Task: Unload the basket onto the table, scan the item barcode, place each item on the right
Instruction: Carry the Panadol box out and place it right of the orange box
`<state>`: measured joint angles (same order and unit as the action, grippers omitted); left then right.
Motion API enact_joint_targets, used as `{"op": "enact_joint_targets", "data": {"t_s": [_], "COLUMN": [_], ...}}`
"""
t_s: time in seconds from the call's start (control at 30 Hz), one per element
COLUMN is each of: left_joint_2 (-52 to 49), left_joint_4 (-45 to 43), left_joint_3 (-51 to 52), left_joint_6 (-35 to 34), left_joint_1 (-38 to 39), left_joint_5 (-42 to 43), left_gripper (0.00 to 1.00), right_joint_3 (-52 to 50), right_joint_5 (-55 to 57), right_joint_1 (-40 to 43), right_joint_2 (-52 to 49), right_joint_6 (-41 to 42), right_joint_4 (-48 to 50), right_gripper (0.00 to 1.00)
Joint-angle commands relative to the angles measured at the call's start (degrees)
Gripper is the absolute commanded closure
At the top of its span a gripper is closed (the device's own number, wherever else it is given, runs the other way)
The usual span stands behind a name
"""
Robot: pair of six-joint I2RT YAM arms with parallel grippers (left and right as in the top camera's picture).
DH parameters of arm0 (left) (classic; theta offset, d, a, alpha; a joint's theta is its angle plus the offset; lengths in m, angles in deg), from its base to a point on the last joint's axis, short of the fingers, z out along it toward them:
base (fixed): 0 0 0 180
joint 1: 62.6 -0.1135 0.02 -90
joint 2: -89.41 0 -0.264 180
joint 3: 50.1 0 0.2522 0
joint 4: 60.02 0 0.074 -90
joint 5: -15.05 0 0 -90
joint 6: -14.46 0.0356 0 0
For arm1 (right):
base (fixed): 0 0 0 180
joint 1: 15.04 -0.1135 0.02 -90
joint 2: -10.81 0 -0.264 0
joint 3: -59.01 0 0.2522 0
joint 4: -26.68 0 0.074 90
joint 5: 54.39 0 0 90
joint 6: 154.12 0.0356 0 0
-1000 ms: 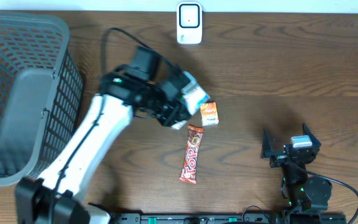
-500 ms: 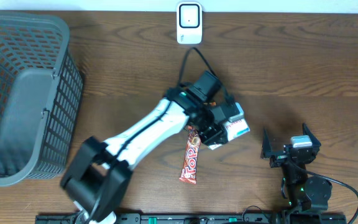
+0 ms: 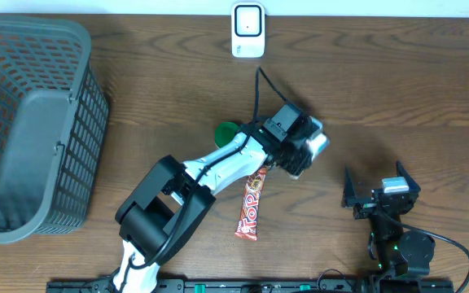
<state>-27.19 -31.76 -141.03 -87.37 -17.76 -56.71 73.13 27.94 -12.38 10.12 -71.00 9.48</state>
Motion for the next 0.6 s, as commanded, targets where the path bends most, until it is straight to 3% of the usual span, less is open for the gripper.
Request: {"op": "enact_joint_targets", "data": {"t_s": [0.0, 0.13, 0.2, 0.27, 0.37, 0.57], "left_joint_2": [0.4, 0.4, 0.4, 0.4, 0.4, 0.5], "left_joint_4": [0.4, 2.3, 2.5, 2.3, 0.5, -6.6], "left_joint_3": [0.1, 0.1, 0.1, 0.1, 0.1, -0.7], "left_joint_6": [-28.3, -47.0, -52.0, -55.4, -55.8, -50.4], "left_joint_1": [0.2, 0.3, 0.4, 0.8, 1.5, 3.6], "left_joint_5": [-14.7, -17.2, -17.2, -17.2, -17.1, -14.4], "left_gripper": [0.47, 0.47, 0.46, 0.37, 0.21, 0.1], "right_joint_3": [-0.1, -0.1, -0.1, -0.1, -0.1, -0.1], "right_joint_5": [0.3, 0.3, 0.3, 0.3, 0.3, 0.3], "right_joint_1": [-0.6, -0.6, -0.6, -0.6, -0.6, -0.6], "right_joint_2": [0.3, 0.3, 0.3, 0.3, 0.3, 0.3], "right_joint_6": [0.6, 0.6, 0.6, 0.7, 0.6, 0.6], "right_joint_4": [-0.2, -0.2, -0.2, -0.2, -0.2, -0.2], "right_gripper": [0.01, 0.01, 0.01, 0.01, 0.01, 0.01]}}
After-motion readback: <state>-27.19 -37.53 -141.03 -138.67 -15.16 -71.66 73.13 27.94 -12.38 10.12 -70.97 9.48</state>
